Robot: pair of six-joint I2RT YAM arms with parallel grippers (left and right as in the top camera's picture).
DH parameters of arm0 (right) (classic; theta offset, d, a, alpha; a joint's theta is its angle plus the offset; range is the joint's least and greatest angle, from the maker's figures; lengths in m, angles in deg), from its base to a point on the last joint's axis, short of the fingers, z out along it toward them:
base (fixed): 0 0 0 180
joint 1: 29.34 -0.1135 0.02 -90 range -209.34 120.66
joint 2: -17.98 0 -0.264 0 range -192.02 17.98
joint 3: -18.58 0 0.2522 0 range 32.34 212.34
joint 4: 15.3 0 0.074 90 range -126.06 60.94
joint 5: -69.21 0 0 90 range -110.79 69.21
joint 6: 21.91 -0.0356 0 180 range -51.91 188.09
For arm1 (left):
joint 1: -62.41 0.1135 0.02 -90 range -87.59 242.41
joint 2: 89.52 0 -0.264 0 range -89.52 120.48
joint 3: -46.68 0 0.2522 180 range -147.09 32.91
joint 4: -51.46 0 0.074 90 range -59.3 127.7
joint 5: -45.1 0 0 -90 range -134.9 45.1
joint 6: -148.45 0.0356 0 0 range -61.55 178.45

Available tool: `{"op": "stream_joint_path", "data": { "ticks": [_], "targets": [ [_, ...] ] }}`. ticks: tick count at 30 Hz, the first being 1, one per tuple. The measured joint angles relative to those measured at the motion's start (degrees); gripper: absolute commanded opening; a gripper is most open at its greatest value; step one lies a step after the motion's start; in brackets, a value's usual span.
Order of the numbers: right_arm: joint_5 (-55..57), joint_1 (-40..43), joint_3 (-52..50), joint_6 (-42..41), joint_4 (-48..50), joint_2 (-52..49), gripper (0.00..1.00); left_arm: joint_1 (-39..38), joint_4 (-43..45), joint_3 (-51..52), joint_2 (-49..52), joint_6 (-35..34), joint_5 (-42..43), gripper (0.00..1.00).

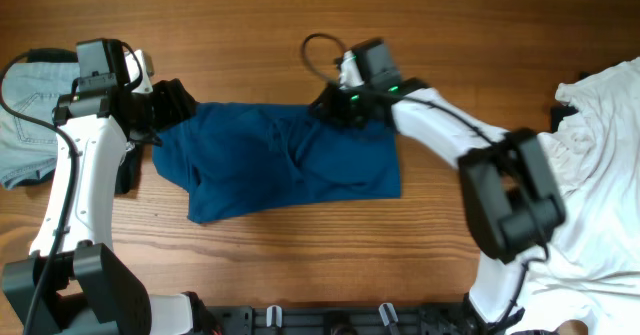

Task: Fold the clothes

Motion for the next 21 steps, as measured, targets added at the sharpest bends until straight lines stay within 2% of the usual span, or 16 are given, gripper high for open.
{"op": "stream_joint_path", "data": {
  "ticks": [5, 6, 8, 12, 14, 17, 21],
  "targets": [
    [0.85, 6.38, 0.57, 7.54, -18.03, 8.59, 0.23, 0.00, -1.11, 0.00, 0.00, 0.76, 3.58, 0.59],
    [2.78, 7.21, 0.70, 9.97, -23.08, 9.40, 0.33, -0.07, -1.14, 0.00, 0.00, 1.27, 5.22, 0.60],
    [5.05, 7.26, 0.74, 11.63, -27.15, 9.11, 0.57, -1.44, -1.20, 0.00, 0.00, 3.91, 11.82, 0.66],
    [12.13, 6.95, 0.50, 16.35, -33.57, 7.54, 0.70, -10.40, -3.69, 0.00, 0.17, 7.93, 16.81, 0.70],
    [14.84, 6.95, -0.28, 17.31, -33.55, 7.02, 0.69, -15.98, -4.61, 0.00, 0.85, 9.14, 17.07, 0.70],
    [17.09, 7.34, -3.45, 18.18, -32.79, 6.64, 0.57, -24.83, -5.86, 0.00, 4.04, 10.08, 13.88, 0.66],
    [16.79, 7.61, -7.28, 20.15, -31.34, 6.36, 0.54, -30.77, -6.10, 0.00, 9.75, 10.27, 10.45, 0.67]
  ]
}}
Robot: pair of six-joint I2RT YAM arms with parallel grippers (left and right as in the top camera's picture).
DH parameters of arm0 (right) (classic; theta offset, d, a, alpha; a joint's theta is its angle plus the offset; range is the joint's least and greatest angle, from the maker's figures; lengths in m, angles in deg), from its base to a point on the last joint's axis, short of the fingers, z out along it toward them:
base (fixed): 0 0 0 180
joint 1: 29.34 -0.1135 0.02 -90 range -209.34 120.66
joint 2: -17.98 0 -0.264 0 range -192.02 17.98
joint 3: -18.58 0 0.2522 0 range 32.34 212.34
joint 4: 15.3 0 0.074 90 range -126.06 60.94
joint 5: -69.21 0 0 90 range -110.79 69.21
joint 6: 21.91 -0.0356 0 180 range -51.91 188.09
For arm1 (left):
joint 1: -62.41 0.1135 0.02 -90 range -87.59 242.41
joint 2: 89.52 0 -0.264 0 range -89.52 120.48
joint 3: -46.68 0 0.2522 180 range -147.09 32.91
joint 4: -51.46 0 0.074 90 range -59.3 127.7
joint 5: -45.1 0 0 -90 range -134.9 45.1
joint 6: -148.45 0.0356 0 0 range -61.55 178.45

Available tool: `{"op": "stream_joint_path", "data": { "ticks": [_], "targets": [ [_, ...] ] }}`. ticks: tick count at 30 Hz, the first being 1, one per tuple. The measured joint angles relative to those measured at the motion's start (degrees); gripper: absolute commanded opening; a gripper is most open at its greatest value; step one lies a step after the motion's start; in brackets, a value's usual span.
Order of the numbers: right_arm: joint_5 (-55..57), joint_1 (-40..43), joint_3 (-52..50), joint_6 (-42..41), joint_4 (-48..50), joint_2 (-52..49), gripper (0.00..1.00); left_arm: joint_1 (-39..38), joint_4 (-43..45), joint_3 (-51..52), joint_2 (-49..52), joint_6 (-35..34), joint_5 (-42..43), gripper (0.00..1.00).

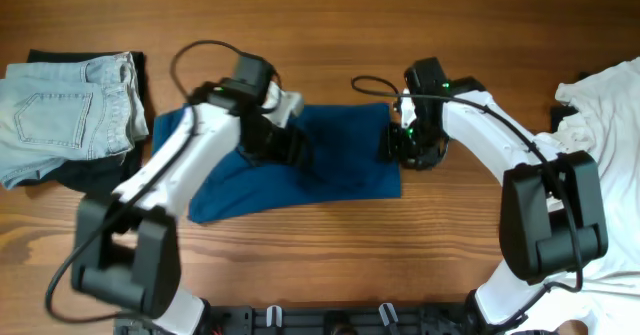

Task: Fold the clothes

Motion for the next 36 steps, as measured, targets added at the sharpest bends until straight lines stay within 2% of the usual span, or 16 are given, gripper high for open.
{"op": "stream_joint_path", "data": {
  "ticks": [3, 6, 8, 10, 11, 17, 23, 24, 25, 26, 27, 28, 32, 35, 36],
  "targets": [
    [-0.26, -0.02, -2.51, 0.66, 2.62, -0.28, 0.34, -1.27, 0.11, 0.02, 4.11, -0.48, -0.87, 0.67],
    [-0.42, -0.02, -4.26, 0.76, 4.81, -0.33, 0.29, -1.25, 0.76, 0.02, 5.60, -0.72, -0.13, 0.63],
    [-0.61, 0.00, -5.44, 0.68, 6.19, -0.35, 0.24, -1.31, 0.70, 0.02, 5.99, -0.94, 0.42, 0.54],
    [-0.81, 0.04, -5.55, 0.72, 7.06, -0.35, 0.19, -1.44, 0.70, 0.02, 6.12, -1.46, 0.72, 0.30],
    [-1.07, 0.04, -5.64, 0.72, 7.45, -0.35, 0.16, -1.64, 0.76, 0.02, 6.16, -1.40, 0.83, 0.04],
    [-1.66, 0.07, -5.79, 0.74, 7.63, -0.35, 0.14, -2.62, 1.18, 0.02, 6.49, -1.31, -4.66, 0.04],
    [-2.08, 0.07, -5.79, 1.27, 6.29, -0.35, 0.15, 3.52, 1.18, -2.19, 6.34, -1.33, -8.59, 0.04],
    [-2.19, 0.07, -5.79, 1.68, 6.25, -0.35, 0.15, 4.85, 1.16, -3.41, 6.14, -1.33, -8.41, 0.06],
    [-2.38, 0.07, -5.79, 1.97, 6.23, -0.35, 0.17, 5.73, 1.18, -4.52, 5.88, -1.33, -8.33, 0.13],
    [-2.51, 0.07, -5.79, 2.29, 6.12, -0.35, 0.21, 6.36, 1.22, -5.51, 5.55, -1.33, -8.31, 0.28],
    [-2.49, 0.07, -5.79, 2.43, 5.90, -0.35, 0.36, 6.71, 1.27, -6.21, 5.16, -1.27, -8.63, 0.43],
    [-2.47, 0.09, -5.81, 2.56, 5.64, -0.35, 0.51, 6.95, 1.07, -6.60, 4.87, -1.18, -8.72, 0.49],
    [-2.93, 0.02, -5.77, 3.19, 4.52, -0.22, 0.54, 6.75, -3.89, -6.99, 4.55, -1.66, -9.09, 0.52],
    [-2.97, 0.04, -5.73, 3.63, 4.42, -0.11, 0.52, 5.84, -6.51, -6.99, 4.55, -1.62, -9.25, 0.43],
    [-2.80, 0.04, -5.73, 3.82, 4.31, -0.02, 0.52, 5.57, -7.32, -6.99, 4.55, -1.38, -9.38, 0.43]
  ]
}}
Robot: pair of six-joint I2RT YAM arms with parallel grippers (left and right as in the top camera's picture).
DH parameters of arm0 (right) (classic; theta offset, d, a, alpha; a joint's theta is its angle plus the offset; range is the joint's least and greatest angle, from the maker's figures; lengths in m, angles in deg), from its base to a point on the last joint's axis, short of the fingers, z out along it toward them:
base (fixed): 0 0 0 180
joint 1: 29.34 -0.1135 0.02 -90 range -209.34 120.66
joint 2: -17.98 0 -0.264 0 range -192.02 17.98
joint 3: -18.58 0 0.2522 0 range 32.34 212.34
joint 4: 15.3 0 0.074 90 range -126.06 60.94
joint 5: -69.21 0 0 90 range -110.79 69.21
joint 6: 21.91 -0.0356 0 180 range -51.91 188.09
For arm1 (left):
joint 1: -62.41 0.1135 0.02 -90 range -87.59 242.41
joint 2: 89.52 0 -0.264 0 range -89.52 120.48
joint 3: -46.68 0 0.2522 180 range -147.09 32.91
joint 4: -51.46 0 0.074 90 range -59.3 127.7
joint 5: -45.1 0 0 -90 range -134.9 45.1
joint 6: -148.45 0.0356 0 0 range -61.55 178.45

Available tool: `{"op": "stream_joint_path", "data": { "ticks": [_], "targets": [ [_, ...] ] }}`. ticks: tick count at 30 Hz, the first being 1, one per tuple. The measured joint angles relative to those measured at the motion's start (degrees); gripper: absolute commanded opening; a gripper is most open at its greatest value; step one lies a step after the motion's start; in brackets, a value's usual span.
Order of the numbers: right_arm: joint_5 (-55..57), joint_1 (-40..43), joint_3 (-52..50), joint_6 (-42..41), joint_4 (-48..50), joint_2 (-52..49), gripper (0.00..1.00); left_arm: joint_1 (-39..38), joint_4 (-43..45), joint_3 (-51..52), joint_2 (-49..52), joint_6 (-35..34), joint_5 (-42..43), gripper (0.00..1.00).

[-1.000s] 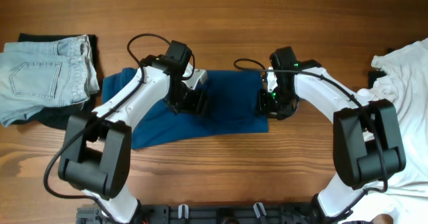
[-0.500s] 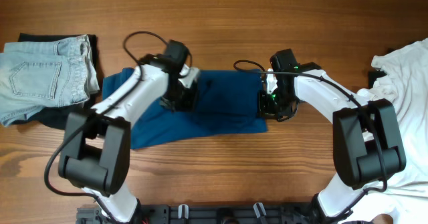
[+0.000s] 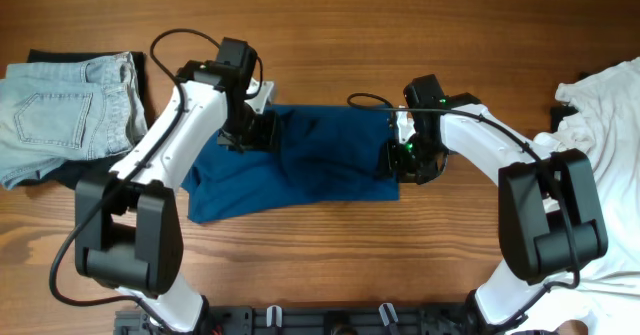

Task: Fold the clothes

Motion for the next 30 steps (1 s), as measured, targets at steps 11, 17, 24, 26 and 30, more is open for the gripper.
{"op": "stream_joint_path", "data": {
  "ticks": [11, 17, 24, 26, 30],
  "targets": [
    [-5.60, 0.04, 0.50, -3.82, 2.67, 15.93, 0.15, 15.13, -0.66, 0.00, 0.00, -7.37, -5.05, 0.72],
    [-11.06, -0.83, 0.85, -10.71, 11.72, 16.33, 0.11, 26.32, -0.76, 0.22, 0.00, -8.50, -3.17, 0.90],
    [-13.31, -4.33, 0.87, -18.51, 17.25, 4.76, 0.10, 30.51, 3.30, 5.99, 0.17, -7.76, 0.20, 0.96],
    [-14.27, -4.83, 0.87, -20.41, 17.99, 0.76, 0.09, 31.19, 5.55, 7.78, 0.33, -7.56, 0.48, 0.96],
    [-15.76, -5.01, 0.85, -23.19, 19.87, -4.48, 0.08, 32.72, 8.52, 10.47, 0.39, -6.71, 0.94, 0.96]
  ]
}}
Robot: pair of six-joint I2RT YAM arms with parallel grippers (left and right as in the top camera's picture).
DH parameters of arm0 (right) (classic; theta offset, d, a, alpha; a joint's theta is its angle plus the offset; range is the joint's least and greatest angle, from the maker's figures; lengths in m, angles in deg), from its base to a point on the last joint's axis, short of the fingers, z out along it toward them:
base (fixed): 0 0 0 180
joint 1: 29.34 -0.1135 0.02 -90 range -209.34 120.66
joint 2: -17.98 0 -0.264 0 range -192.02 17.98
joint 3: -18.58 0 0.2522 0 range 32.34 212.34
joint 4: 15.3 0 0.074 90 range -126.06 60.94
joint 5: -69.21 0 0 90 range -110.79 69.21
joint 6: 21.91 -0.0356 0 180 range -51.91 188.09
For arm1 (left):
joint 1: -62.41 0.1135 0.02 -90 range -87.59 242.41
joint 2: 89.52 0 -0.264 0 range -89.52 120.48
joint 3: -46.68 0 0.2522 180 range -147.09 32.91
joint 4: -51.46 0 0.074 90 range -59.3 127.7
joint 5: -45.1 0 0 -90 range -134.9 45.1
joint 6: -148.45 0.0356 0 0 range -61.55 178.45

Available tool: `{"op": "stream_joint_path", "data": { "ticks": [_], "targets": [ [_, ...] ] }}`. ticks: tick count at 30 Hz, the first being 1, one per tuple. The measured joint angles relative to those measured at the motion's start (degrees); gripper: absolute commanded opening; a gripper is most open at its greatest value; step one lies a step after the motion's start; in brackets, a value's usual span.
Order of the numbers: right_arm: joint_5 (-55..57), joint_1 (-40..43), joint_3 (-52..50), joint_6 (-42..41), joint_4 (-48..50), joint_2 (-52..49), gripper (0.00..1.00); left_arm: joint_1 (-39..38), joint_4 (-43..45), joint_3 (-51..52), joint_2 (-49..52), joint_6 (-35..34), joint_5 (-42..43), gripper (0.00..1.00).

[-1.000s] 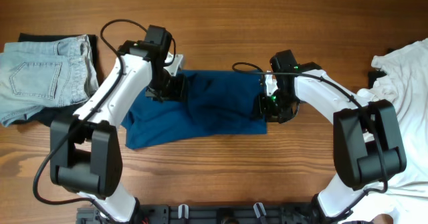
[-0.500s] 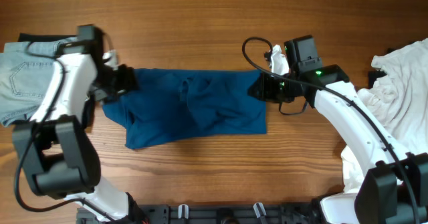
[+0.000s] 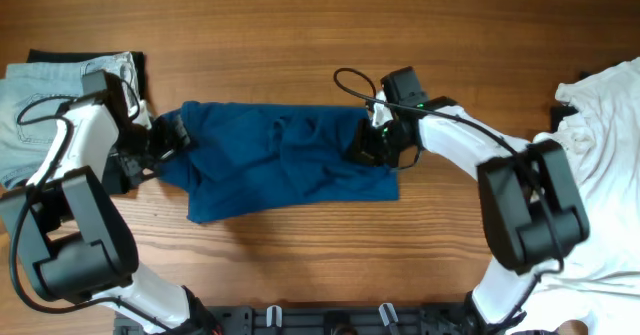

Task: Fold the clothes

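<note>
A dark blue garment (image 3: 285, 160) lies crumpled and spread lengthwise across the middle of the table. My left gripper (image 3: 172, 135) is at its far left end and appears shut on the cloth there. My right gripper (image 3: 362, 147) rests on the garment's right part, fingers pointing left. The overhead view does not show whether the right jaws grip the fabric. The garment's lower left corner (image 3: 205, 210) lies flat and free.
A folded pair of light jeans (image 3: 35, 90) on a black cloth (image 3: 138, 63) sits at the far left, partly under my left arm. A white garment (image 3: 600, 155) lies heaped at the right edge. Bare wood (image 3: 300, 35) shows behind the blue garment.
My left gripper went from the garment's upper middle to its far left end, and the cloth's left part now stretches out leftward again. My right gripper moved left from the right edge onto the cloth.
At first my left gripper was at the garment's left end and the right at its top edge. Then the left was over the middle and the right at the right edge. The left part then lay drawn inward. Now it is spread left again.
</note>
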Motion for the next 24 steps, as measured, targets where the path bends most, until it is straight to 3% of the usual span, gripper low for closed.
{"op": "stream_joint_path", "data": {
  "ticks": [7, 11, 17, 24],
  "targets": [
    [-1.62, 0.00, 0.00, -1.46, 2.69, -0.85, 0.08, 0.55, 5.46, 3.08, 1.33, 1.27, 3.32, 0.86],
    [-1.68, 0.00, 0.00, -1.68, 2.75, -0.85, 0.08, -0.39, 7.26, 2.89, 2.36, 2.82, 5.33, 0.47],
    [-2.01, 0.00, 0.02, -1.68, 3.02, -0.87, 0.08, -2.27, 8.44, 3.28, 4.37, 5.40, 9.14, 0.04],
    [-2.01, 0.00, 0.00, -1.64, 3.17, -0.90, 0.08, -2.45, 3.30, 2.84, 5.01, 7.61, 10.82, 0.04]
  ]
}}
